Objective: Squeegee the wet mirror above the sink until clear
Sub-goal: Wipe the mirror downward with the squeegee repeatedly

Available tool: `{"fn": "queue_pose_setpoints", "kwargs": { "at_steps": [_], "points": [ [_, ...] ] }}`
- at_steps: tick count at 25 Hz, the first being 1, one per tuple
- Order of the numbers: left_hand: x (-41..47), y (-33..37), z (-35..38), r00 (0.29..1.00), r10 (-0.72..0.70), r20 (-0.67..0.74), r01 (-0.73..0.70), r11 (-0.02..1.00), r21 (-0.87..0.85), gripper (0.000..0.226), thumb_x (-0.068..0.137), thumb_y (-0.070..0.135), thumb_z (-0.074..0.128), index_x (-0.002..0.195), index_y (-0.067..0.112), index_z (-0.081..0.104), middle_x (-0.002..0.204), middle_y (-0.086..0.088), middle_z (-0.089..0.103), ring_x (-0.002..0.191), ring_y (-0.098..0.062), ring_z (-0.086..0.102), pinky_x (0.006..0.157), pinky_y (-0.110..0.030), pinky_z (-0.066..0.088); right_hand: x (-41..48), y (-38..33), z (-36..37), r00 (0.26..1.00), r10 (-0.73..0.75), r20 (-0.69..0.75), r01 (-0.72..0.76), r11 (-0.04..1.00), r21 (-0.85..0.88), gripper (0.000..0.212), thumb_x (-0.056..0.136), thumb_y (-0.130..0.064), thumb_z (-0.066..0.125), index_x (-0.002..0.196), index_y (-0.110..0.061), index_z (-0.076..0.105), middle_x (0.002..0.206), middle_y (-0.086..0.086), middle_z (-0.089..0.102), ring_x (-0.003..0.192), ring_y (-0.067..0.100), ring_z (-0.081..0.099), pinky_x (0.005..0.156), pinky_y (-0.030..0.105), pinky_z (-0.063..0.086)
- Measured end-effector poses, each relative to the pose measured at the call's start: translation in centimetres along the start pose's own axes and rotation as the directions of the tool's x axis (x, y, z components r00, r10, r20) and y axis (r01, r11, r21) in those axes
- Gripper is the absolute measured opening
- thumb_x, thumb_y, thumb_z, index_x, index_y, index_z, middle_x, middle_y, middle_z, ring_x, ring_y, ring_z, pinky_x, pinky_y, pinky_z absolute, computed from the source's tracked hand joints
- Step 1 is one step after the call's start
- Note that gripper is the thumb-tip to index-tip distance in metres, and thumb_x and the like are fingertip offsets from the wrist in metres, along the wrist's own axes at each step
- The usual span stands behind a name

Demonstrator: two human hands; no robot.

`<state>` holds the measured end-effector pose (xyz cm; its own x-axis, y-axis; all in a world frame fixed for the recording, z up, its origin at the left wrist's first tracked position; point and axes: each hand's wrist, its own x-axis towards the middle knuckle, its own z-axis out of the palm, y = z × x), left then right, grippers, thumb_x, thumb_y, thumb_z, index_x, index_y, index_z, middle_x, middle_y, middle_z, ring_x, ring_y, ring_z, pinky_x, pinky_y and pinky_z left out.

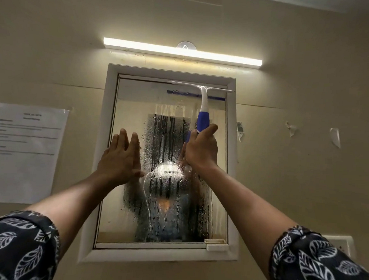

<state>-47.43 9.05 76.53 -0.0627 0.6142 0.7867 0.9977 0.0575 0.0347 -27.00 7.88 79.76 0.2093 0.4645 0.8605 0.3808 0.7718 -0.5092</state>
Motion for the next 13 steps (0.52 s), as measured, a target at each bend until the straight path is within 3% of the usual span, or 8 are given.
{"fn": "queue_pose_setpoints", "kwargs": {
  "at_steps": [3, 9, 13],
  "points": [
    [0.0, 0.3, 0.0, 1.0, -0.003, -0.009, 0.003, 1.0, 0.015, 0.12, 0.077, 0.051, 0.069, 0.15, 0.017, -0.019, 0.155, -0.015, -0.026, 0.145, -0.034, -0.016, 0.117, -0.046, 0.01, 0.4, 0.2, 0.3, 1.0, 0.003, -0.002, -0.003, 1.0, 0.015, 0.017, 0.097, -0.021, 0.038, 0.106, -0.015, 0.025, 0.112, 0.019, 0.056, 0.081, 0.027, 0.06, 0.069, 0.039, 0.051],
    [0.1, 0.9, -0.2, 0.999, -0.008, -0.034, 0.009, 1.0, 0.025, 0.117, 0.076, 0.042, 0.073, 0.152, 0.012, -0.011, 0.156, -0.021, -0.018, 0.145, -0.039, -0.011, 0.117, -0.047, 0.014, 1.1, 0.2, 0.8, 1.0, 0.002, 0.01, -0.002, 1.0, -0.01, 0.023, 0.097, -0.022, 0.039, 0.113, -0.009, 0.028, 0.114, 0.019, 0.056, 0.078, 0.022, 0.056, 0.065, 0.033, 0.043],
    [0.1, 1.2, -0.2, 0.999, -0.02, -0.038, 0.021, 1.0, 0.017, 0.116, 0.077, 0.038, 0.075, 0.152, 0.012, -0.01, 0.156, -0.021, -0.017, 0.145, -0.04, -0.01, 0.117, -0.047, 0.015, 1.6, 0.2, 0.7, 0.999, 0.0, 0.034, 0.001, 1.0, -0.021, 0.024, 0.097, -0.023, 0.039, 0.114, -0.009, 0.028, 0.111, 0.019, 0.058, 0.078, 0.025, 0.058, 0.065, 0.036, 0.046]
  ]
}}
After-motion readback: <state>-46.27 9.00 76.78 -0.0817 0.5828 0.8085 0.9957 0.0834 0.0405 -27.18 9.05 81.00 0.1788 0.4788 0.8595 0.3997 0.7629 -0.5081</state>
